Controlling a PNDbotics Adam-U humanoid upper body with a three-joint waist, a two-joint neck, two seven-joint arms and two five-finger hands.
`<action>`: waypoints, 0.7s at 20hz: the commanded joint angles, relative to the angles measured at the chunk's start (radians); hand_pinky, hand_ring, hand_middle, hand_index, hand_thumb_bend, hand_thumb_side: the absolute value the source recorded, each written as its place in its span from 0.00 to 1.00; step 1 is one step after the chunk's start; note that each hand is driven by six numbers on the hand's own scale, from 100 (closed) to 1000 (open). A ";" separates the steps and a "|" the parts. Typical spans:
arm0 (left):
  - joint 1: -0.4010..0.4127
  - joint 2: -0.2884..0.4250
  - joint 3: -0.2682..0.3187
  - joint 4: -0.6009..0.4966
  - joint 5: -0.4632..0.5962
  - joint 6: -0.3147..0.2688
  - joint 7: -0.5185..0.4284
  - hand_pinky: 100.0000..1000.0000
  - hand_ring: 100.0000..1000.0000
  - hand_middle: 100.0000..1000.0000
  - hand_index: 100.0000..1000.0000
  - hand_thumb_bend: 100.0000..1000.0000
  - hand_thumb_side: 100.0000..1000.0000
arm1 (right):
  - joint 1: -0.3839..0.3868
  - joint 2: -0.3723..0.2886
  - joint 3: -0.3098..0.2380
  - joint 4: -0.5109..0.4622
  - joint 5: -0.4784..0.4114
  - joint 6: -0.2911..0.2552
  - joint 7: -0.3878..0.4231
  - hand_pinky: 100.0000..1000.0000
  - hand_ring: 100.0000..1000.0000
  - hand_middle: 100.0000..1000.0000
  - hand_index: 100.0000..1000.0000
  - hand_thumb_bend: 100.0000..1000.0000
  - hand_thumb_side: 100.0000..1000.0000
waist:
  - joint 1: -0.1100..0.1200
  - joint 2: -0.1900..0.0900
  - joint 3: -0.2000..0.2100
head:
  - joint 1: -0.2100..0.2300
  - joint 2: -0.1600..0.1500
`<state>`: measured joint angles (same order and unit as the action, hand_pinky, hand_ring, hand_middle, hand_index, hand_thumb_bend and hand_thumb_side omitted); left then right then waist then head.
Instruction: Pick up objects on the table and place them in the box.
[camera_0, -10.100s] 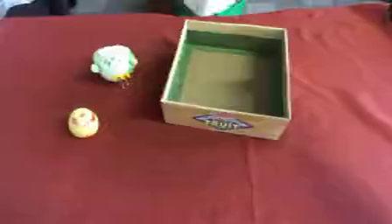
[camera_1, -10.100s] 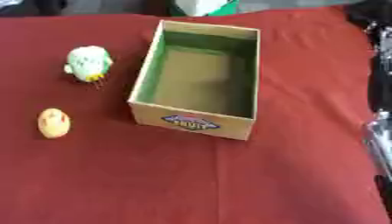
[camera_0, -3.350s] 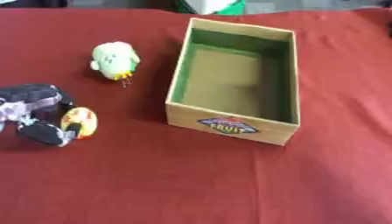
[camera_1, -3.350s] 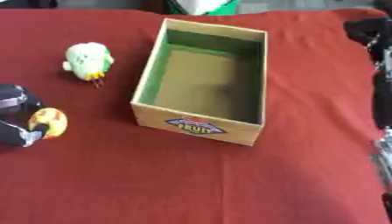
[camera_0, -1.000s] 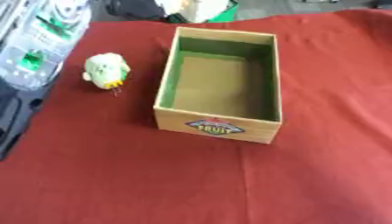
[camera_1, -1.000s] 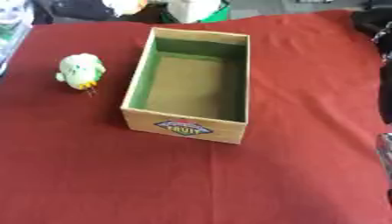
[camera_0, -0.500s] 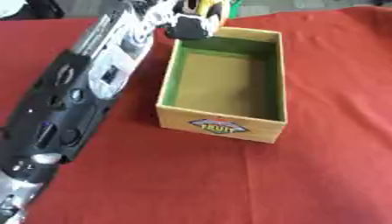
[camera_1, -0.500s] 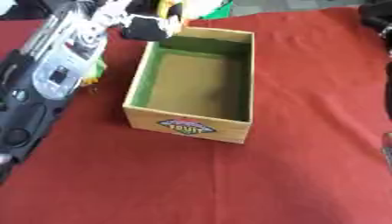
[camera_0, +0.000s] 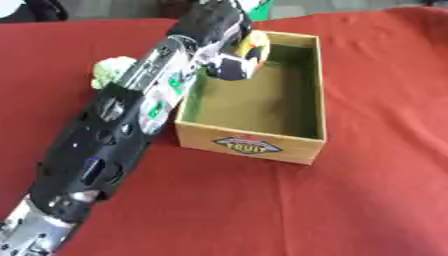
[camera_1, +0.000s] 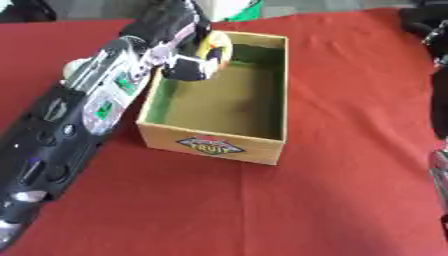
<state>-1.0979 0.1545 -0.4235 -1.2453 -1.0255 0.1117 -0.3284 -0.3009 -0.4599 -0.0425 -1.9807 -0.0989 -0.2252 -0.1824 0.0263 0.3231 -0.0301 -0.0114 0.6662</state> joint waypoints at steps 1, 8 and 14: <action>-0.011 -0.002 -0.013 0.028 0.001 -0.048 -0.044 0.35 0.43 0.45 0.55 0.00 0.21 | -0.013 -0.009 -0.004 -0.019 0.000 0.004 0.000 0.81 0.76 0.58 0.91 0.00 0.88 | -0.003 -0.016 -0.002 | -0.003 -0.012; -0.004 -0.007 -0.017 0.116 -0.047 -0.154 -0.151 0.56 0.69 0.68 0.72 0.00 0.22 | -0.011 -0.006 -0.004 -0.019 0.002 0.007 0.002 0.81 0.76 0.58 0.91 0.00 0.88 | -0.001 -0.016 -0.002 | -0.004 -0.013; -0.005 -0.005 0.002 0.115 -0.105 -0.182 -0.242 0.74 0.87 0.82 0.87 0.25 0.60 | -0.009 -0.003 -0.005 -0.019 0.002 0.008 0.002 0.81 0.76 0.58 0.91 0.00 0.89 | -0.001 -0.016 -0.003 | -0.004 -0.014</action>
<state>-1.0839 0.1482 -0.4347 -1.1138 -1.1150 -0.0677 -0.5522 -0.3004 -0.4523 -0.0424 -1.9807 -0.0989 -0.2207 -0.1789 0.0291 0.3261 -0.0310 -0.0121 0.6636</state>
